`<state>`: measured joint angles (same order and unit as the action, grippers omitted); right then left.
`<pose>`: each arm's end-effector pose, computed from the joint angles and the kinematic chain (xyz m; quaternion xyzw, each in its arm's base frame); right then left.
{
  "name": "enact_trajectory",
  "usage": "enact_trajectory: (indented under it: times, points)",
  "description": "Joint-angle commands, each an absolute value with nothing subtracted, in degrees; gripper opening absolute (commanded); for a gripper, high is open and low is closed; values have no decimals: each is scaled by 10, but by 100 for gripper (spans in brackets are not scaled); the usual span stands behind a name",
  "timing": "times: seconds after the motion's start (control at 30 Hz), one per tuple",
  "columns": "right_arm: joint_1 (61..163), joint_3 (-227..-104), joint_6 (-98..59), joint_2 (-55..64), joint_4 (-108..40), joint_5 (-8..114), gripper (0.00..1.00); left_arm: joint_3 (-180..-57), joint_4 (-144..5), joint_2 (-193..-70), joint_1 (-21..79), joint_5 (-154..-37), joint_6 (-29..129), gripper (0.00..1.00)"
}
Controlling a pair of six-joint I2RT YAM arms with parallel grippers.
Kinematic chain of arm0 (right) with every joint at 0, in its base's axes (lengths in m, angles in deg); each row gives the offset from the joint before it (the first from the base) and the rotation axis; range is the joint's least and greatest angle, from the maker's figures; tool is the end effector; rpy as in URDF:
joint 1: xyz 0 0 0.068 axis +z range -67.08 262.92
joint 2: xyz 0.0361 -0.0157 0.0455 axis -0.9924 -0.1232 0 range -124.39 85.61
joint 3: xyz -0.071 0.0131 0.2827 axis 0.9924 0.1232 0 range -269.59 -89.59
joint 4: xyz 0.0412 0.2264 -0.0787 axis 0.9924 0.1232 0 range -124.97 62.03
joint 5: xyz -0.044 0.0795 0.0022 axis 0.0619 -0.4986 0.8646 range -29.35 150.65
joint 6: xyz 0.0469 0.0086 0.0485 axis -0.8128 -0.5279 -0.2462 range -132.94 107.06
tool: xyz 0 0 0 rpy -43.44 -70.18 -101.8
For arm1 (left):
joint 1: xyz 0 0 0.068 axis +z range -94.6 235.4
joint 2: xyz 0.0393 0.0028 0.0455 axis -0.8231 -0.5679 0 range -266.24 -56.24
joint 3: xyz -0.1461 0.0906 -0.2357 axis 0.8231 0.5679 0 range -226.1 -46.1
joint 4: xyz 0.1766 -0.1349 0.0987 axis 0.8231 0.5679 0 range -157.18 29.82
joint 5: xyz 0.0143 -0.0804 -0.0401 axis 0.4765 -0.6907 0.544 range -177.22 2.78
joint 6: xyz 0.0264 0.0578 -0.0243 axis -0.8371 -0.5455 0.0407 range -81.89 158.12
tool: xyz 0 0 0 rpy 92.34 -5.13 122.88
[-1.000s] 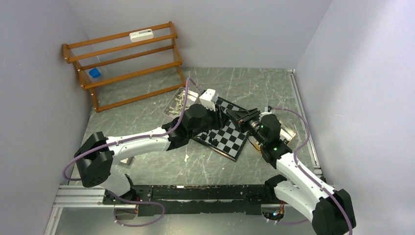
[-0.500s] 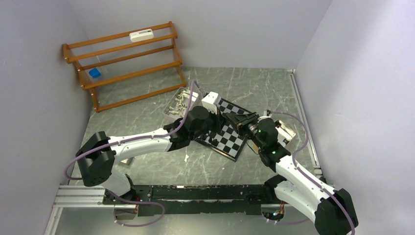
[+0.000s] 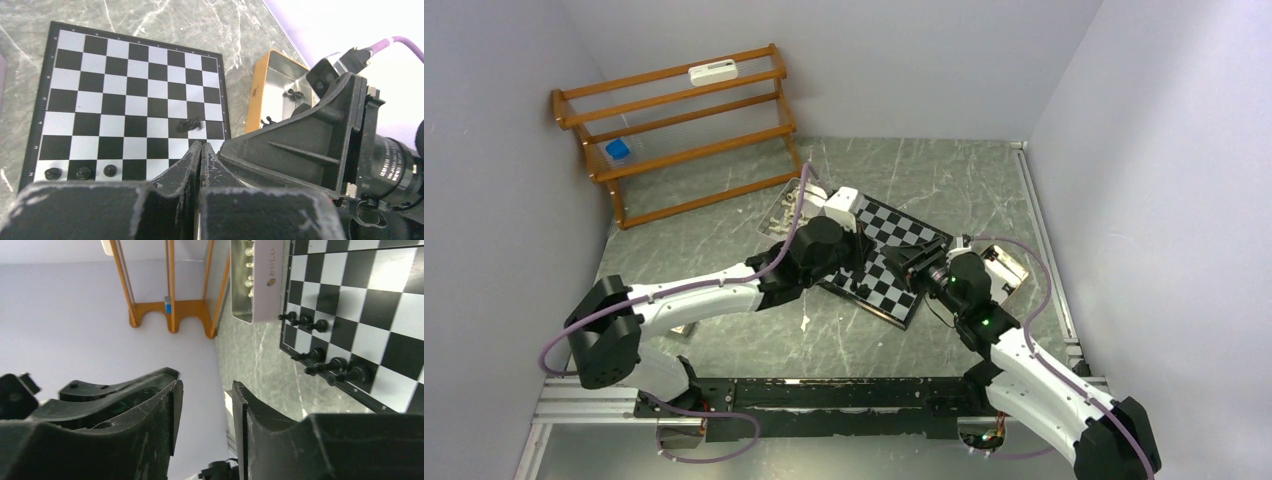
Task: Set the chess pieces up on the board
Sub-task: Pick up the chess piece from the storage box.
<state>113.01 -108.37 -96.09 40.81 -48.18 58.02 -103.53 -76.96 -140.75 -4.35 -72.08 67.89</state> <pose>0.1485 0.0889 0.2398 0.3362 0.7055 0.5306 0.3282 0.1846 -0.2882 0.3087 0.1311 0.7915 -0.3383 0.4919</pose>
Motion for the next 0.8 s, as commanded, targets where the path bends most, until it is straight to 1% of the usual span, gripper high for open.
enact_trajectory:
  times: [0.0,0.1,0.2,0.3,0.4,0.43,0.47,0.53,0.57,0.67,0.77]
  points:
    - [1135,-1077,-929,433,-438,580,48,-1040,-725,-1371,-40,-704,671,5]
    - [1136,-1084,-897,457,-408,595,50,-1062,-645,-1361,-40,-709,656,5]
    - [1135,-1094,-859,483,-368,627,46,-1066,-579,-1345,-39,-701,655,5]
    - [1135,-1112,-804,491,-343,649,44,-1071,-529,-1336,-36,-714,657,5]
    - [1136,-1158,-753,470,-258,696,44,-1082,-499,-1335,-33,-726,661,10]
    - [1135,-1169,-736,459,-236,713,44,-1080,-501,-1332,-33,-733,662,13]
    - [1135,-1178,-717,448,-223,723,44,-1075,-505,-1328,-32,-739,660,19]
    - [1136,-1200,-643,411,-215,742,43,-1069,-511,-1320,-29,-748,656,37]
    - [1135,-1217,-616,389,-208,752,43,-1068,-511,-1317,-27,-748,652,43]
    - [1134,-1269,-587,323,-171,790,40,-1066,-499,-1312,-14,-746,648,56]
    - [1134,-1292,-569,278,-170,794,35,-1060,-494,-1297,15,-784,644,63]
